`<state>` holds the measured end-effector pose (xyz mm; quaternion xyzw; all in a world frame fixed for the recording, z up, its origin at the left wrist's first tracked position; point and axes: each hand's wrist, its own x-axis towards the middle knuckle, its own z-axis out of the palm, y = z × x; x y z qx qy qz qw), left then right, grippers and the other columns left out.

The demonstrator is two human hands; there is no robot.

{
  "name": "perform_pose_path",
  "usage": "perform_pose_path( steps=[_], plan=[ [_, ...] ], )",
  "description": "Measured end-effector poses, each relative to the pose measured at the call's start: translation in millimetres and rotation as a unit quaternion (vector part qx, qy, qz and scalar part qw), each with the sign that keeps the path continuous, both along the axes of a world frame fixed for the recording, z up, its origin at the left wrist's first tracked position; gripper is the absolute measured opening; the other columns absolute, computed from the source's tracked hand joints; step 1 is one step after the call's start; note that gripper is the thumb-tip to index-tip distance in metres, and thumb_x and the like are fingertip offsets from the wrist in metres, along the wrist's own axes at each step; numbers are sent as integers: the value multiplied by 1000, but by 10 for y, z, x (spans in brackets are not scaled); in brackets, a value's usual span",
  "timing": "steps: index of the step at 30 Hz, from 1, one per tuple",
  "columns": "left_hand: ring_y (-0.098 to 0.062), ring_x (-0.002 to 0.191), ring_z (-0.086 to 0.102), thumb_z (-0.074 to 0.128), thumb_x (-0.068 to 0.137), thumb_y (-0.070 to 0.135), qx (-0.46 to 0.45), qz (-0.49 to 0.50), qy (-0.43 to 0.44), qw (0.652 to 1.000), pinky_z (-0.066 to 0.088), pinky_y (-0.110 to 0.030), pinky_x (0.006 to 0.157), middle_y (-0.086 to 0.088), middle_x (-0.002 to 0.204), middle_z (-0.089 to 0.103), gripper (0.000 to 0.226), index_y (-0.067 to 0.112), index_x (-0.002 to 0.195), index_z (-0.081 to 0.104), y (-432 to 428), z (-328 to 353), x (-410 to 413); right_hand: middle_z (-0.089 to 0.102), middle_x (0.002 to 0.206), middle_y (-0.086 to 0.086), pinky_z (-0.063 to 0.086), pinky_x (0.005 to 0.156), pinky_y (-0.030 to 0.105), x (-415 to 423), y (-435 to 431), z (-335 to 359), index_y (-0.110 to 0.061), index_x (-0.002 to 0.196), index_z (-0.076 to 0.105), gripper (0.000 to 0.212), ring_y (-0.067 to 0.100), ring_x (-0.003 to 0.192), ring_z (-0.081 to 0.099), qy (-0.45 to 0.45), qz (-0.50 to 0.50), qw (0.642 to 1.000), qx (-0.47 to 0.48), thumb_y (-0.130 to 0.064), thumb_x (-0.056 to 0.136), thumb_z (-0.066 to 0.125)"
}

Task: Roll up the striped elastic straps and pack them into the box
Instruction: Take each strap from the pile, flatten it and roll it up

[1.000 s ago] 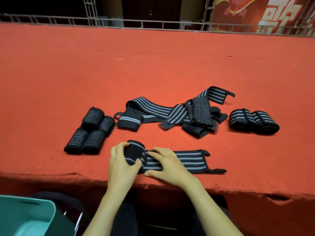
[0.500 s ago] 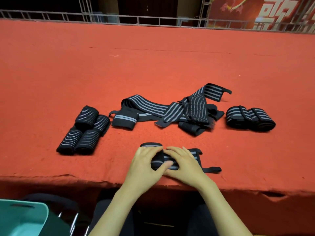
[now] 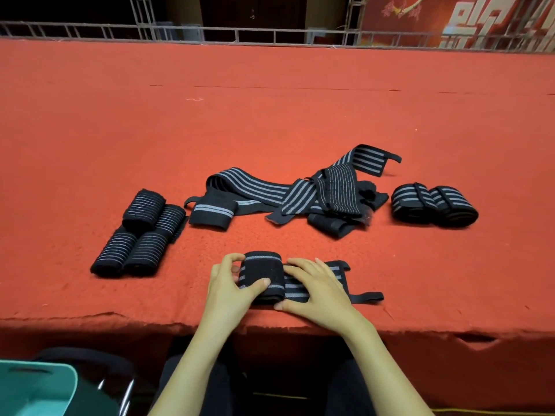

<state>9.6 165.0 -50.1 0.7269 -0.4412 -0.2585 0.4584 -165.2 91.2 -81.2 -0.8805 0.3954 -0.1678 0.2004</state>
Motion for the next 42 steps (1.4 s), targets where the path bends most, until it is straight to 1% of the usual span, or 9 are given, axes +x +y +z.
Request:
perform_pose_path(
  steps=[4,11,16,21,26,31,34,36,42],
  plan=[
    [-18,92,55,75,71,39,48,6,-53,997,44,-33,86,2,109,47,53,34,114,44,3,23,-78,33,148,-18,-9,116,25,-16,-16,4,-32,140,43,86,-1,140,18,11,0,1000,-1,-79,67,48],
    [-7,90,47,73,76,21,-22,3,-7,1000,36,-22,83,3,112,38,54,28,123,47,15,33,-202,29,152,-14,-8,117,32,-102,-39,143,-36,142,38,79,6,143,13,41,5,998,46,-68,74,61],
    [4,90,45,73,75,11,-63,24,-41,997,32,1,77,2,113,38,55,25,123,51,144,34,66,35,147,-12,10,118,33,-74,-60,214,-34,141,41,80,8,138,24,50,6,998,44,-66,72,66],
    [-19,109,44,72,70,7,-89,53,-208,973,39,-31,92,-4,121,42,59,16,124,51,211,25,153,39,143,-11,24,113,28,165,-12,216,-27,140,42,80,8,132,32,16,46,998,44,-61,71,67],
    [-19,107,39,75,64,8,-116,-43,-311,942,41,-35,96,-1,124,50,61,13,121,52,68,-54,-52,39,142,-8,23,113,22,137,-49,180,-22,142,38,86,7,131,32,-20,23,996,78,-50,70,77],
    [0,102,45,61,75,40,-156,-147,-180,960,29,-6,92,15,108,58,36,19,104,62,43,-25,-178,41,140,-9,25,111,22,-114,-102,144,-23,142,38,88,6,130,35,-33,-17,994,105,-47,68,80],
    [3,101,53,60,82,14,-167,-139,-91,972,37,-7,87,13,103,60,10,19,88,68,15,-5,-111,44,137,-10,24,106,16,-167,-103,139,-24,140,41,85,5,128,36,-35,-24,993,109,-44,68,81],
    [2,99,55,66,80,-1,-139,-113,-18,984,43,-12,84,8,102,58,23,21,85,66,15,17,-38,45,136,-9,24,105,16,-156,-92,136,-24,139,42,83,5,127,36,-40,-22,993,109,-42,69,81],
    [-11,96,59,83,67,30,43,-48,80,995,46,-24,82,2,110,58,59,22,114,48,-27,-1,16,47,135,-8,27,110,21,-188,-93,213,-23,138,45,68,4,126,40,-63,-21,983,173,-21,78,77]
  ],
)
